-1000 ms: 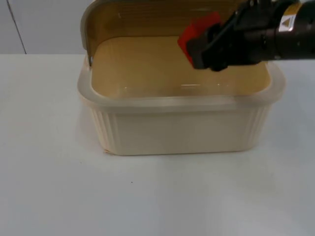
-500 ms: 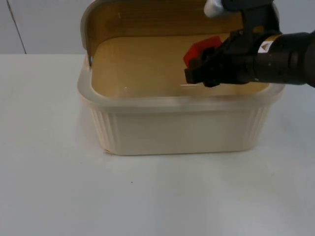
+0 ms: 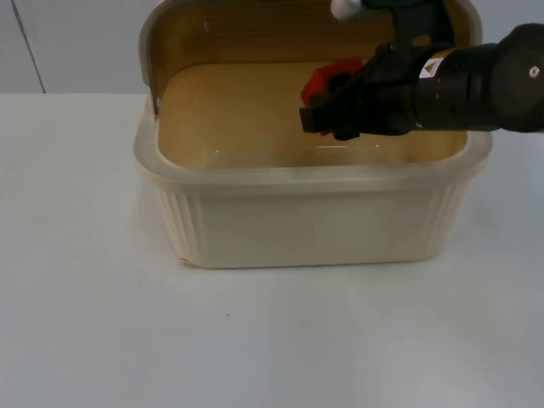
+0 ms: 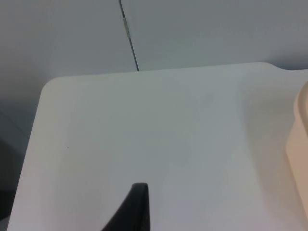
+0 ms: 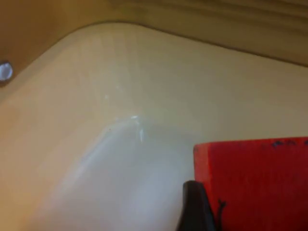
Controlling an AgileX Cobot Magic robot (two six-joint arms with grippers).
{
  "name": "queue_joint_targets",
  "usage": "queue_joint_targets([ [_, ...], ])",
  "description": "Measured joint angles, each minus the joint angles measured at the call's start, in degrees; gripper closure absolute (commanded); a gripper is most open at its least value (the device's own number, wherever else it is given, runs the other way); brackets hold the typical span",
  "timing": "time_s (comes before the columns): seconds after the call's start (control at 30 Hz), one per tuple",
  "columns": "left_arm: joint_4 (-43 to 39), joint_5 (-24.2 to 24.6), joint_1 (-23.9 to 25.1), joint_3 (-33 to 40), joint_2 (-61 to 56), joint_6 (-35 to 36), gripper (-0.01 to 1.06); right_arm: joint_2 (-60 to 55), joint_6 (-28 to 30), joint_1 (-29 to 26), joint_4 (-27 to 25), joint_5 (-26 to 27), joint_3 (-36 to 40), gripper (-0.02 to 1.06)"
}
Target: Open the box lid with the left hand, place the block into the box with the right hand, then close the box lid with the left hand.
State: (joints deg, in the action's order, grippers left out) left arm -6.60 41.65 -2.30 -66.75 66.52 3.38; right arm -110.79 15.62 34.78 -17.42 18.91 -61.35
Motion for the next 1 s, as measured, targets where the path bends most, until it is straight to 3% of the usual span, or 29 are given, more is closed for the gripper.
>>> queue_joint_targets([
  [0.07, 0.0, 0.0, 0.0, 0.0, 0.0, 0.0, 0.0, 0.0, 0.46, 0.0, 0.0, -0.3, 0.0, 0.71],
  [0.1, 0.0, 0.0, 0.0, 0.0, 0.0, 0.0, 0.0, 0.0, 0.86, 0.0, 0.0, -0.59, 0.0, 0.71],
  [0.27, 0.0, 0.0, 0.0, 0.0, 0.0, 0.0, 0.0, 0.0, 1.11, 0.0, 0.0, -1.21, 0.0, 0.18],
  [0.3, 0.0, 0.0, 0.0, 0.0, 0.0, 0.0, 0.0, 0.0, 1.11, 0.0, 0.0, -1.6, 0.0, 0.18],
  [0.37, 0.0, 0.0, 0.0, 0.0, 0.0, 0.0, 0.0, 0.0, 1.33, 0.0, 0.0, -2.64, 0.0, 0.07],
  [0.83, 0.0, 0.26, 0.0, 0.0, 0.0, 0.0, 0.0, 4.77, 1.3, 1.73, 0.0, -7.85, 0.0, 0.05],
  [1.0, 0.0, 1.26, 0.0, 0.0, 0.0, 0.0, 0.0, 10.04, 1.3, 3.22, 0.0, -12.42, 0.0, 0.05],
])
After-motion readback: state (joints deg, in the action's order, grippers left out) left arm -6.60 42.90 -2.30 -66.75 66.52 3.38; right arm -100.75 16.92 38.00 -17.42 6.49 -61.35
